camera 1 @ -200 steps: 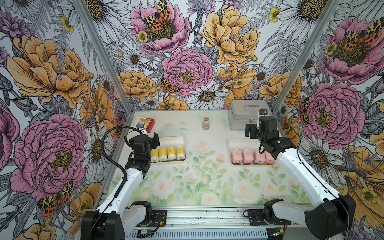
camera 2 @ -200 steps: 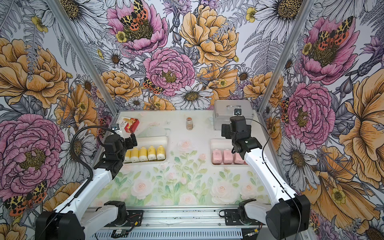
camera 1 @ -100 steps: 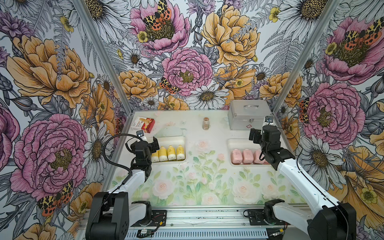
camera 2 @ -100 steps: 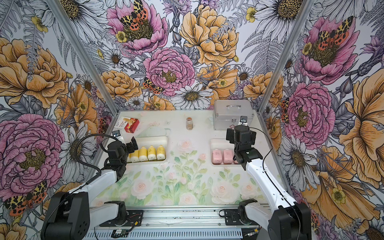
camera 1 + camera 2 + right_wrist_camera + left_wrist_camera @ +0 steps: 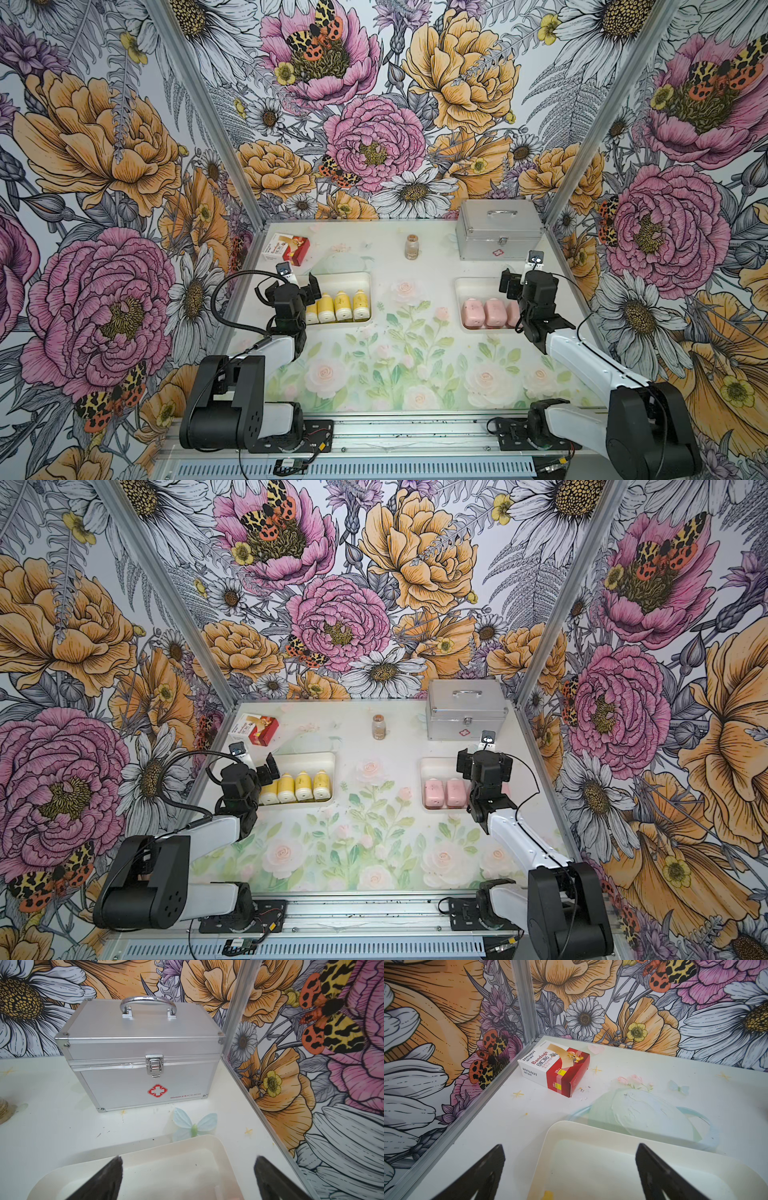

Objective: Place the pencil sharpeners by color into the storage box
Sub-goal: Reset both arms

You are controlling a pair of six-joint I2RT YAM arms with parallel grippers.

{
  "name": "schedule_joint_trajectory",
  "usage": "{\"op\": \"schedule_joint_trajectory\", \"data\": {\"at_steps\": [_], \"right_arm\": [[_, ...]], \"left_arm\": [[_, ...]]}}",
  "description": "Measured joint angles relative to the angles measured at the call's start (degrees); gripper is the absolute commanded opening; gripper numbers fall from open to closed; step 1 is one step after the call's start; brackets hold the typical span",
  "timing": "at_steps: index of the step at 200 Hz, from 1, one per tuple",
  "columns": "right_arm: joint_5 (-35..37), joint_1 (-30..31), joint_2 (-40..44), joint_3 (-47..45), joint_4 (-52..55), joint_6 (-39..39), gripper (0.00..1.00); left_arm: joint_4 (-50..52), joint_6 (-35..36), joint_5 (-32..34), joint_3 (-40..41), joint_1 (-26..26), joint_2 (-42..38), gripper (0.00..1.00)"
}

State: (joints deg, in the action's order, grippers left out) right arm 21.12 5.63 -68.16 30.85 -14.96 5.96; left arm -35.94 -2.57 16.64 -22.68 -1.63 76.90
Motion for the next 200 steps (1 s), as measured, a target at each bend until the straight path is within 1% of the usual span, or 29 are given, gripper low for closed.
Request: {"op": "schedule_joint_trajectory", "data": {"at_steps": [28, 64, 109, 128, 143, 200], "right_arm": [[-1.46, -0.79, -2.75, -1.95, -6.03, -0.81, 1.0], [-3.41, -1.25, -5.46, -3.61, -11.91, -1.38, 1.0], [-5.11, -1.99, -5.9, -6.23, -18.86, -2.49, 1.0], [-6.05, -2.36, -6.71, -9.2, -23.85, -2.64, 1.0], [-6.69, -2.73, -8.92, -10.82, -26.29, -2.64, 1.0], [-9.99, -3.76, -15.47, -11.06, -31.65, -2.64, 1.0]], "left_arm": [[-4.74, 0.22, 0.04, 1.18, -0.02, 1.36, 0.99], [-13.0, 1.25, 0.74, 4.42, -1.18, 5.53, 0.99], [-22.32, 2.73, 1.57, 5.95, -2.64, 11.23, 0.99], [-24.13, 3.04, 1.79, 5.99, -2.75, 11.8, 0.99], [-25.05, 3.17, 1.81, 5.99, -2.75, 11.8, 0.99], [-26.64, 3.48, 1.81, 5.99, -2.75, 11.8, 0.99]]}}
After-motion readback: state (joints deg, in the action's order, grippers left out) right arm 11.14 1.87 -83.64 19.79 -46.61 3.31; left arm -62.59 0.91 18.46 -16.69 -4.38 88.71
